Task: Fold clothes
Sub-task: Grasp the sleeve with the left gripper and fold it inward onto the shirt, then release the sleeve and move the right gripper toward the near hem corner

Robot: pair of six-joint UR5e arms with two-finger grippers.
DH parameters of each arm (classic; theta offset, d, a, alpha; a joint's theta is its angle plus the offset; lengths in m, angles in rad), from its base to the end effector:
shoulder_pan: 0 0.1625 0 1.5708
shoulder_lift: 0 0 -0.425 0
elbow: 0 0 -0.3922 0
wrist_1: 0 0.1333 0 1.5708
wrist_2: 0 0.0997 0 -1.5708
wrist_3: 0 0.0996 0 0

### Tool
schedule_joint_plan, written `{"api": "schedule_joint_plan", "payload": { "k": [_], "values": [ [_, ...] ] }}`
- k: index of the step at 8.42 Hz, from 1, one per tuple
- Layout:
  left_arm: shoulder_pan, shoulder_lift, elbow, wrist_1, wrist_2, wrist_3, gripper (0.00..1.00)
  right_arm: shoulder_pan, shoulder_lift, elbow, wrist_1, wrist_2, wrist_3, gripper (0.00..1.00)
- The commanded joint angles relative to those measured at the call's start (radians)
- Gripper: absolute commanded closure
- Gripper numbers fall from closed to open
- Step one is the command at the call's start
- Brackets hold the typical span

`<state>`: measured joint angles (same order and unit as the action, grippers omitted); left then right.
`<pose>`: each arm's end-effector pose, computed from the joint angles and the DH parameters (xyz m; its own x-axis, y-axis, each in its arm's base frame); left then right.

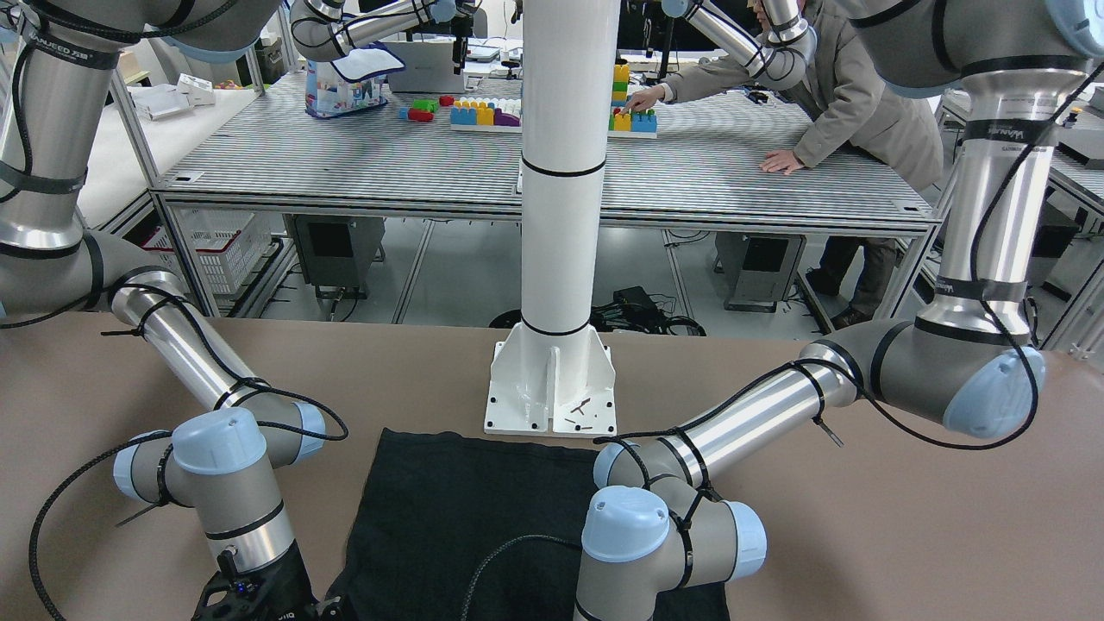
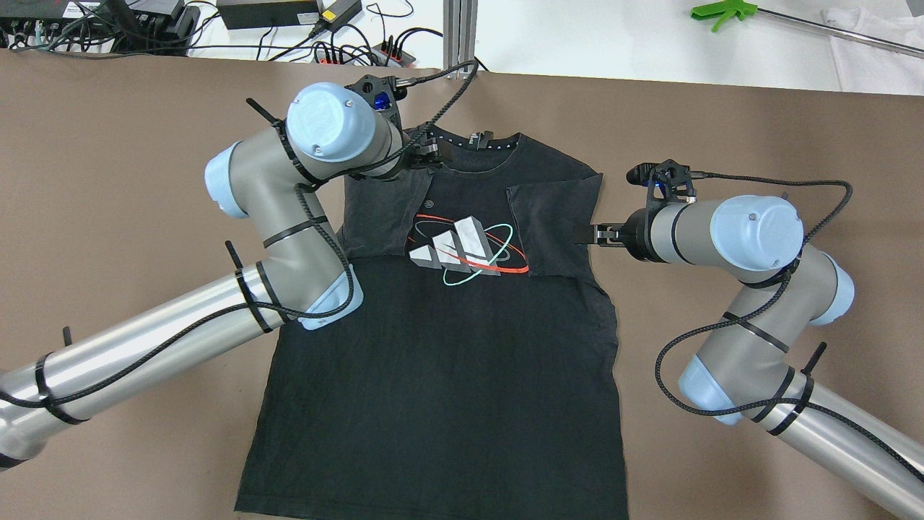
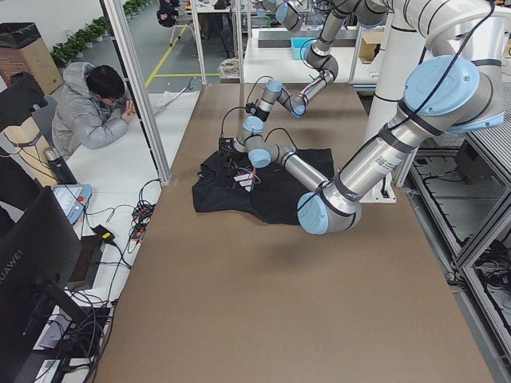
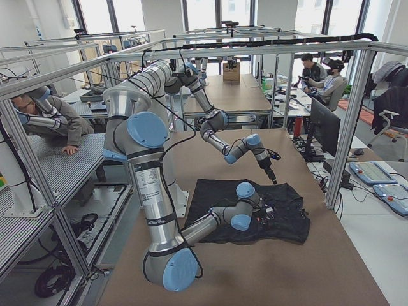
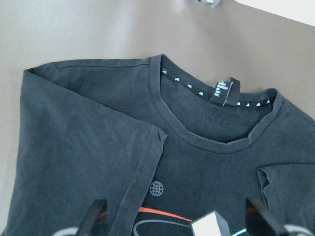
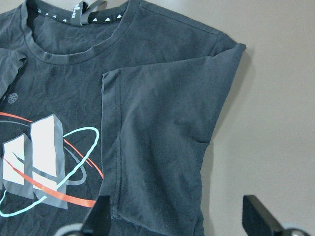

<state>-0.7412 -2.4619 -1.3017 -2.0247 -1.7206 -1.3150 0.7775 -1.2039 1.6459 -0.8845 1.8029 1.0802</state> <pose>0.4979 -0.6162 0.1601 0.4833 -0.1032 -0.8693 0.4635 0.8726 0.1541 -0.3767 -0.5257 0.3429 0.5210 -0.1305 0.8435 -0.3277 0.8819 0.3389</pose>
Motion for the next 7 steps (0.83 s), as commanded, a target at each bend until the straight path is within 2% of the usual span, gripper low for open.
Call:
{"api": "schedule_joint_plan", "payload": {
  "k": [1, 2, 4, 7],
  "values": [
    [-0.015, 0.192, -0.293, 0.029, -0.076, -0.103, 0.0, 0.061, -0.067, 0.07, -0.004, 0.164, -0.003, 0.06],
    [-0.009, 0.258, -0.386, 0.043, -0.098, -0.146, 0.0, 0.072, -0.1, 0.109, -0.001, 0.226, 0.001, 0.06],
    [-0.006, 0.335, -0.517, 0.095, -0.105, -0.211, 0.0, 0.069, -0.199, 0.213, -0.001, 0.243, 0.007, 0.06],
    [0.052, 0.515, -0.727, 0.09, -0.09, -0.257, 0.0, 0.059, -0.363, 0.364, 0.044, 0.341, 0.276, 0.06]
  ]
}}
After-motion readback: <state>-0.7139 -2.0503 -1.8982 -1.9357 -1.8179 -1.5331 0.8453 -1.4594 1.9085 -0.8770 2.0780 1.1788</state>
